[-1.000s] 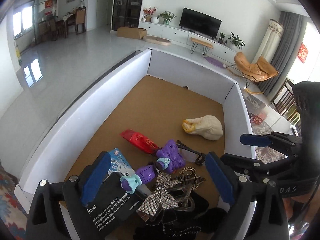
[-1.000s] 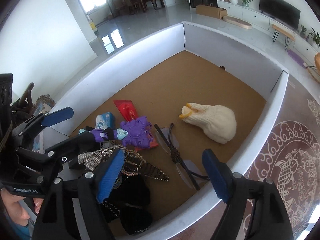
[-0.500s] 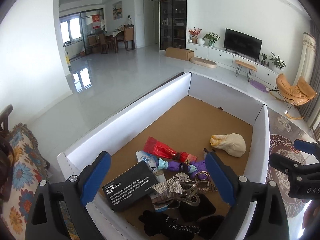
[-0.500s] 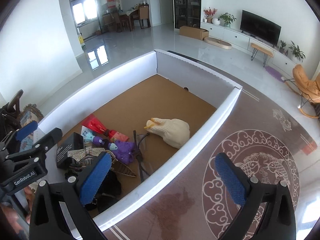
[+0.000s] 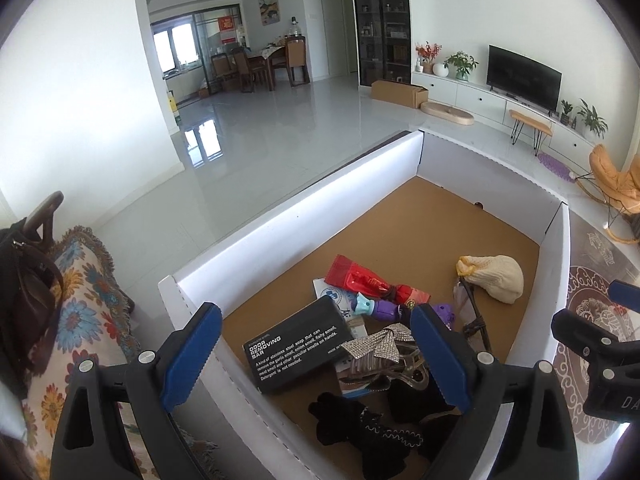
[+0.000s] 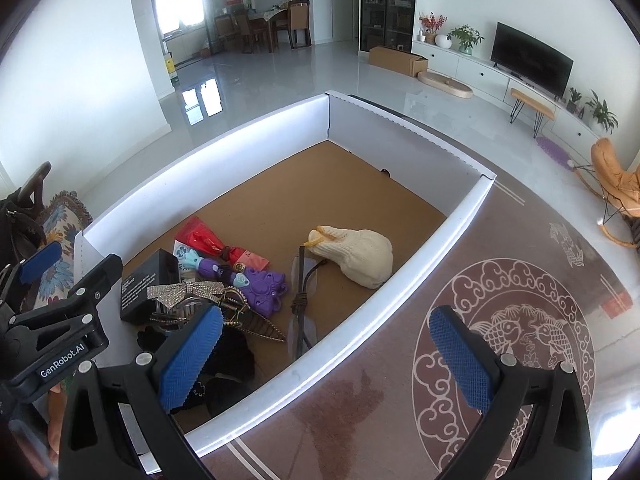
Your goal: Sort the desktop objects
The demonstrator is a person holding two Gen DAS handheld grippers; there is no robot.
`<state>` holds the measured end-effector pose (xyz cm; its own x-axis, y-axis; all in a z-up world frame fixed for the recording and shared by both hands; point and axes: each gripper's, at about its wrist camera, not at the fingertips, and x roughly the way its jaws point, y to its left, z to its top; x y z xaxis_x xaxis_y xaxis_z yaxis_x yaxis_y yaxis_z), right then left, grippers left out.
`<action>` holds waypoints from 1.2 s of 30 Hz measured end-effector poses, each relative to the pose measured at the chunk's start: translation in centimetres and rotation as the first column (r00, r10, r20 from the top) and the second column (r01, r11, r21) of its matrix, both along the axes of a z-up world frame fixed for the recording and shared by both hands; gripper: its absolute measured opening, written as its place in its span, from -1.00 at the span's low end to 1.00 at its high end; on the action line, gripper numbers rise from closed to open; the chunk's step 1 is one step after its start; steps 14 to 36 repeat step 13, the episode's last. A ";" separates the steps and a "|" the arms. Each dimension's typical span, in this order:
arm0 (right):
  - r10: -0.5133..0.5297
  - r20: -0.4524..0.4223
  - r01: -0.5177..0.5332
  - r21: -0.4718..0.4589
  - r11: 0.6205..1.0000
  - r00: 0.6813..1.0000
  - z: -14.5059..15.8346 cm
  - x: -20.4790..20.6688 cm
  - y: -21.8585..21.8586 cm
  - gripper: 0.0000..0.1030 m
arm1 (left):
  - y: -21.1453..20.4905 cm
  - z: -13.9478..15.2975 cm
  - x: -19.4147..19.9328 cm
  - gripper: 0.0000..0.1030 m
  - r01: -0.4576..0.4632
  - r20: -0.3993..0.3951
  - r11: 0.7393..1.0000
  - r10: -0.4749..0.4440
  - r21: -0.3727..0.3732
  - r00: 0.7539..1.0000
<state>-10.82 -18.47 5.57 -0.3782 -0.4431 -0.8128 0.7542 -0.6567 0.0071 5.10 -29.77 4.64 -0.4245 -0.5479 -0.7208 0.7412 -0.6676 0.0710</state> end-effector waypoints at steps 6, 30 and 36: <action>0.007 0.012 -0.008 0.015 1.000 1.000 -0.8 0.2 -0.7 1.00 | -0.3 0.2 0.4 0.87 0.014 -0.030 1.000 -0.014 0.008 0.999; 0.002 0.019 -0.002 0.016 1.000 1.000 -1.1 -0.1 -0.5 1.00 | 0.5 0.5 0.9 0.93 0.018 -0.077 1.000 -0.019 -0.017 0.997; 0.002 0.019 -0.002 0.016 1.000 1.000 -1.1 -0.1 -0.5 1.00 | 0.5 0.5 0.9 0.93 0.018 -0.077 1.000 -0.019 -0.017 0.997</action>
